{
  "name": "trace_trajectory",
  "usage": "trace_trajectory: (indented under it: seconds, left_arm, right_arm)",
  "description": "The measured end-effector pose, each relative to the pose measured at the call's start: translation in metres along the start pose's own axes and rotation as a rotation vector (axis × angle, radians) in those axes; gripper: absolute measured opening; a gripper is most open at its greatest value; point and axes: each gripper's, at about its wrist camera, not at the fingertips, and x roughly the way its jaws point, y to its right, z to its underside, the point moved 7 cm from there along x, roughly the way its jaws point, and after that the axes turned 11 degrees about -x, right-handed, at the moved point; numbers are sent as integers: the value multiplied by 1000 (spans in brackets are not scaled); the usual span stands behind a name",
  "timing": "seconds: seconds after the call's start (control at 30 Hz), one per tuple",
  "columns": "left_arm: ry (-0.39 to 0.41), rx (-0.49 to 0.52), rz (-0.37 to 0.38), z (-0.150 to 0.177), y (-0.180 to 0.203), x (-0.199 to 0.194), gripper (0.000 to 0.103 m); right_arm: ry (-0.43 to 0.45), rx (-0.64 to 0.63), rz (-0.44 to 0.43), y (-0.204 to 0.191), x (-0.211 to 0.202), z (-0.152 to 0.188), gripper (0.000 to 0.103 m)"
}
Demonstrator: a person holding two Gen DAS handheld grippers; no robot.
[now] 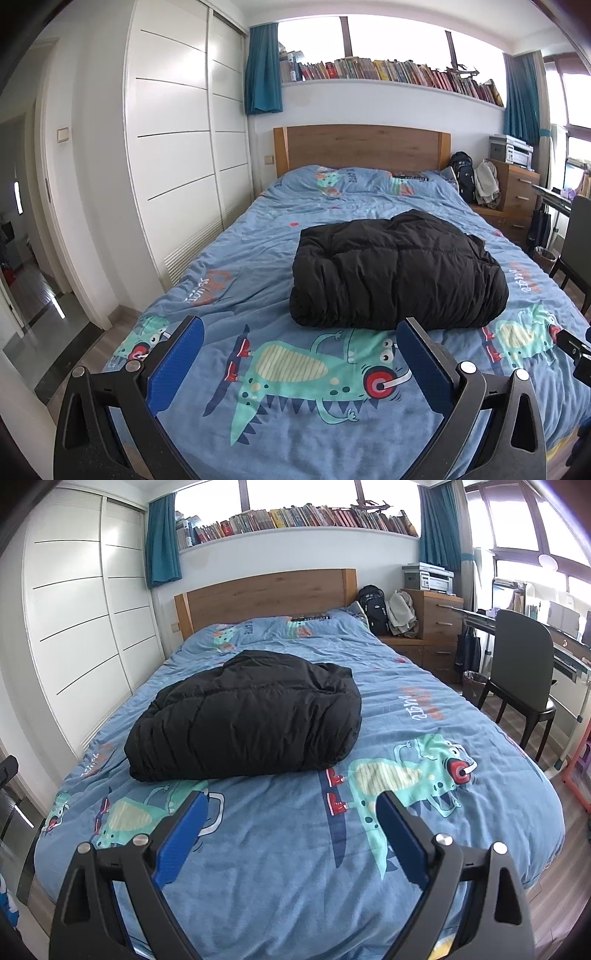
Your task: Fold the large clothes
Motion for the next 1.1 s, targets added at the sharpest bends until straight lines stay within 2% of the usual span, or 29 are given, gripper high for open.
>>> trace_trajectory:
  seconds: [0.23, 0.67, 1.1]
  left_arm:
    - [-52, 8, -6, 11, -1, 11, 102]
    - [-190, 36, 12, 59, 6, 37, 102]
    - [-255, 70, 44, 89, 17, 42, 102]
  right_arm:
    - [-22, -3, -4, 0, 8, 9, 93]
    - [-84, -6, -14, -2, 26, 32, 93]
    - [-127, -13, -15, -5, 34, 50, 93]
